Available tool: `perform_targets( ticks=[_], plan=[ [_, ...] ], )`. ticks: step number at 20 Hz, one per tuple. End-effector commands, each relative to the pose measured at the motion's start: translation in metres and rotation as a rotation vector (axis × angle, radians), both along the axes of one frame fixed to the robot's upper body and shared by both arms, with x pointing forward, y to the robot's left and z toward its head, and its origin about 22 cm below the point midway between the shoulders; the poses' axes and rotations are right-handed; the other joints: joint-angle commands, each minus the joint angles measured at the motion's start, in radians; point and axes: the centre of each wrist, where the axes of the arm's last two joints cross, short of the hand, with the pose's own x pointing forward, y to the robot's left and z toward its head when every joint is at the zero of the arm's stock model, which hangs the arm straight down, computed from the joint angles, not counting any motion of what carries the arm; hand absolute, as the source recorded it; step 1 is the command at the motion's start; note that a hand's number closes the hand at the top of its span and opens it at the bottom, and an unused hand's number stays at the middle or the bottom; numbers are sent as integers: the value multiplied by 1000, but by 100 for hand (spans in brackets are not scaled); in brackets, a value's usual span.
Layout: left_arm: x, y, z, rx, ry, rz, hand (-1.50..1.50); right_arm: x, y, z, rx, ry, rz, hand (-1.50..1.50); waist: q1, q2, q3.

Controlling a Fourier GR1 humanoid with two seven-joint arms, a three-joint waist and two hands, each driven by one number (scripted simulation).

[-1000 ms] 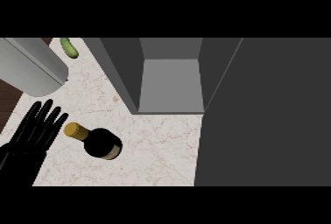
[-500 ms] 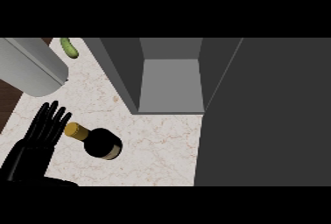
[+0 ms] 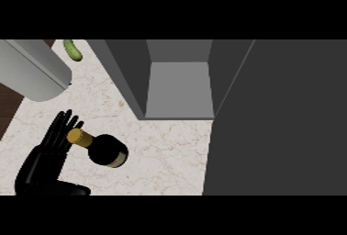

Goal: Pick up the wine, place it into the cabinet and close the cabinet

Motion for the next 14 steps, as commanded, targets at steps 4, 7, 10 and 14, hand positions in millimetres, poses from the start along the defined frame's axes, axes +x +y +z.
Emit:
perform_targets(
  ticks=[4, 7, 10, 14],
  plan=[
    [-2, 8, -14, -10, -5, -32, -150, -40, -11, 17, 23, -32, 42, -150, 0, -1, 0],
    [-1, -12, -26, -15, -5, -26, -150, -35, -6, 15, 45, -45, 48, -150, 1, -1, 0],
    [9, -7, -43, -35, -4, -38, -150, -33, -5, 17, 27, -48, 63, -150, -2, 0, 0],
    [13, -25, -49, -22, 0, -28, -150, -23, -9, 5, 33, -50, 40, -150, 0, 0, 0]
  ],
)
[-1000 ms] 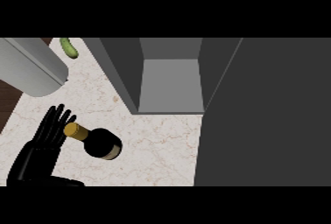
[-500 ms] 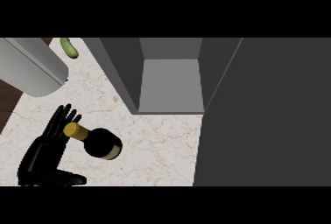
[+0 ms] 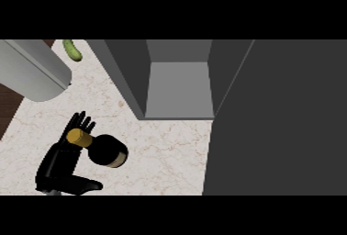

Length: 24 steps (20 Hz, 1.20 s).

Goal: Pick up the wine, place it into the cabinet and close the cabinet

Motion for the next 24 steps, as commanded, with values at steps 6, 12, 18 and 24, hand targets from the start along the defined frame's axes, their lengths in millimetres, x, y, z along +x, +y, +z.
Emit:
perform_targets(
  ticks=[6, 12, 18, 24],
  plan=[
    [8, 5, -26, -6, -6, -15, -150, -24, 0, 14, 30, -44, 49, -150, 1, 1, 0],
    [12, 4, -40, 0, 17, -18, -150, -20, 2, 9, 38, -22, 48, -150, 1, 1, 0],
    [8, -6, -51, -25, 34, -47, -150, -36, -6, 22, 42, -41, 56, -150, -3, 0, 0],
    [-1, -28, -72, -59, 33, -36, -150, -30, 7, 17, 35, -52, 35, -150, 1, 0, 0]
  ],
)
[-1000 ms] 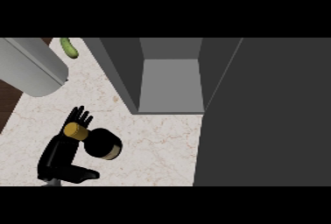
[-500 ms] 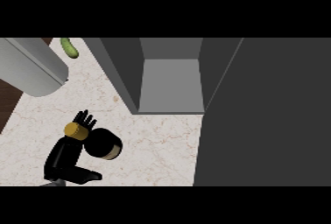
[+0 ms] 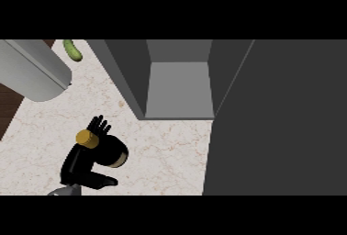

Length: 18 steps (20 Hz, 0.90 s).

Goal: Pick up the wine, place it into the cabinet and close the cabinet

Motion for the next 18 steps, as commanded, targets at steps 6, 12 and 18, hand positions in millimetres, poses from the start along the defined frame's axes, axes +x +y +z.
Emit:
perform_targets(
  ticks=[6, 12, 18],
  plan=[
    [5, 12, -8, -95, -8, -46, 150, -33, -8, 11, 44, -42, 19, -150, -1, 0, -1],
    [15, -13, -19, -33, -41, -152, 150, -21, -7, 3, 48, -48, 26, -150, -4, 2, -1],
    [9, -4, 0, 135, -155, -60, 150, -30, -15, 1, 33, -35, 16, -150, 0, -1, 0]
  ],
)
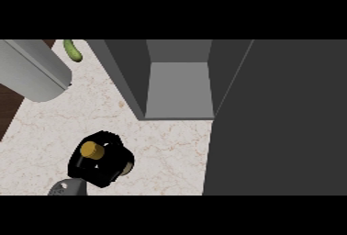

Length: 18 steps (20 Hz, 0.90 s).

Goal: Pick up the wine, place it into the cabinet and close the cabinet

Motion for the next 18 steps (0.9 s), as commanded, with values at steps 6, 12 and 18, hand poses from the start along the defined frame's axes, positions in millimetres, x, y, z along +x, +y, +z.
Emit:
perform_targets(
  ticks=[6, 12, 18],
  plan=[
    [-22, 50, 2, 22, -17, 292, 150, -14, -2, 9, 41, -25, 53, -150, 7, 2, -2],
    [-19, 33, 20, 82, -167, 367, 150, -23, -8, 9, 34, -34, 49, -150, 4, 1, -1],
    [-9, 22, 68, -27, -224, 298, 150, -9, -7, 6, 38, -20, 48, -150, 9, 1, -1]
  ],
)
